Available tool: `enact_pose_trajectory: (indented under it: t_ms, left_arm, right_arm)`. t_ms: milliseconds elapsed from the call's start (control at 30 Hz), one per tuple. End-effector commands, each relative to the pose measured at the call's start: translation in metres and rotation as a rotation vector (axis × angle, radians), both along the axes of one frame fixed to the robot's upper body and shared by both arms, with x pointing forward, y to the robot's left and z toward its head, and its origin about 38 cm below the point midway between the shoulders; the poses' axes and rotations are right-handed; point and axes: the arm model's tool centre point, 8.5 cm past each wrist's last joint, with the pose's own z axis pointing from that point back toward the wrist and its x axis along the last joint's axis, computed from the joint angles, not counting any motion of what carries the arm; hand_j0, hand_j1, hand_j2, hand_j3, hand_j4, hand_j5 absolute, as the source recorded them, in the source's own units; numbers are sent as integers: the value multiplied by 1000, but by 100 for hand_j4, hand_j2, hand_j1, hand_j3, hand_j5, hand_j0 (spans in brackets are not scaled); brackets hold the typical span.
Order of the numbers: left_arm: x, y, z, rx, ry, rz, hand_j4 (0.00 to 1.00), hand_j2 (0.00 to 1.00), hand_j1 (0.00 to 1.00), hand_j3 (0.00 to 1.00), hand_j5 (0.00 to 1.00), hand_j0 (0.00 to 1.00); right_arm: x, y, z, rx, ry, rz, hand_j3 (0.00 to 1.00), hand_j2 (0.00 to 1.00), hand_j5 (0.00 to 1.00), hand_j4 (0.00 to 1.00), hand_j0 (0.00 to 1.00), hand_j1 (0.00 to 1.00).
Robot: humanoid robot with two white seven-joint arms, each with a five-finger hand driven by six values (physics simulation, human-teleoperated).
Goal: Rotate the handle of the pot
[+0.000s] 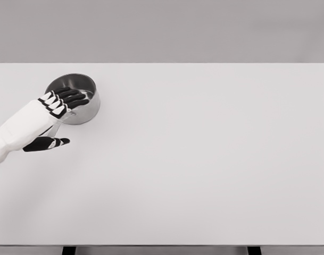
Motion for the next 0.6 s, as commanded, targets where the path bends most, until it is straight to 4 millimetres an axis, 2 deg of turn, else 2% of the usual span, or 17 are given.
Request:
enact_pose_trajectory:
  t_ms: [0,233,333,400,433,500,567]
  left_arm:
    - [0,3,2,6,1,1,100,100,100,100,100,100]
    - [3,6,8,25,-17,3,100,100,100,100,100,100]
    - [19,15,12,83,-52,47,100,100,100,100,100,100]
    - [30,18,17,184,-8,42,100,100,100,100,100,100]
    - [28,11,12,258,63,8,100,100,100,100,100,100]
    - [28,12,12,355,127,2,100,100,100,100,100,100]
    - [34,8,18,354,112,2,100,100,100,100,100,100]
  right_arm:
    - [0,0,0,0,0,0,100,100,100,100,100,100]
    - [0,0,0,0,0,0,100,100,100,100,100,100]
    - [0,0,0,0,0,0,100,100,100,100,100,100]
    - [0,0,0,0,0,0,100,100,100,100,100,100]
    - [0,0,0,0,0,0,100,100,100,100,100,100]
    - [0,0,0,0,0,0,100,100,100,100,100,100]
    - [0,0,0,0,0,0,100,100,100,100,100,100]
